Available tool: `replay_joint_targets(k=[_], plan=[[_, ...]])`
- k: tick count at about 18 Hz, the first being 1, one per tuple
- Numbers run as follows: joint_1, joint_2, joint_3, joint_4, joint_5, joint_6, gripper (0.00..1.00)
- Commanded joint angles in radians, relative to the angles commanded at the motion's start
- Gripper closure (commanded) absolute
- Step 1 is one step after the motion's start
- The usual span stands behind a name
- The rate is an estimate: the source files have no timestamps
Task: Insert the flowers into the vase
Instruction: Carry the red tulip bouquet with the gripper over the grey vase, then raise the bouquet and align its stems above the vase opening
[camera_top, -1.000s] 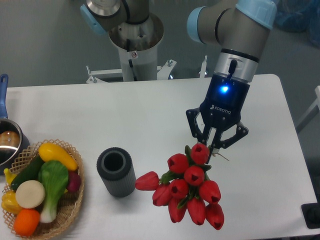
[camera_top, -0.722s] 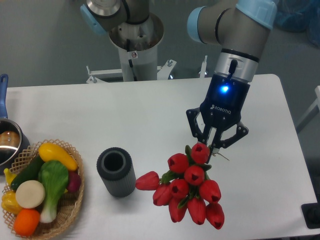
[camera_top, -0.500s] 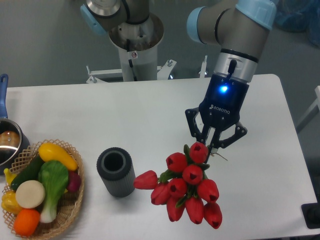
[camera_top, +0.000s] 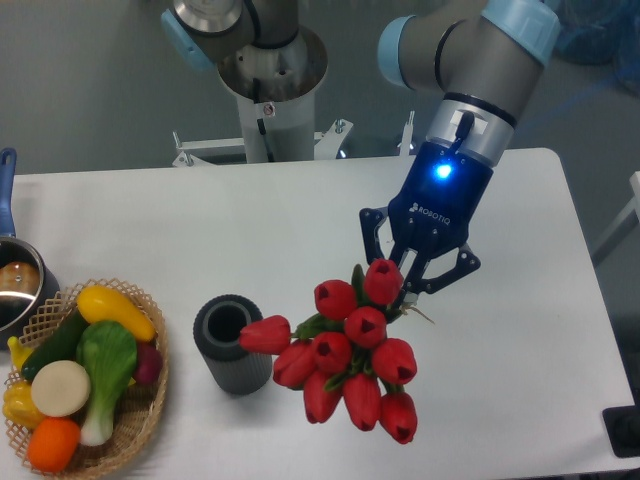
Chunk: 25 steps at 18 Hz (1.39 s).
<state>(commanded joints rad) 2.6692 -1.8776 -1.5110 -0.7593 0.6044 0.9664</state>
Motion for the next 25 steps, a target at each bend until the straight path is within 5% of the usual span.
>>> replay_joint_targets(k=[7,12,21,25], plan=[[-0.072,-0.02,-0.008,0.002,-0.034,0.02,0.84],[-0.077,-0.032,-0.043,0.002,-0.233,0.089,0.83],[-0.039,-0.025,-0.21,0.0,-0.59,0.282,0.84],[-0.015,0.006,-0.305,0.002,-0.634,0.343,0.83]])
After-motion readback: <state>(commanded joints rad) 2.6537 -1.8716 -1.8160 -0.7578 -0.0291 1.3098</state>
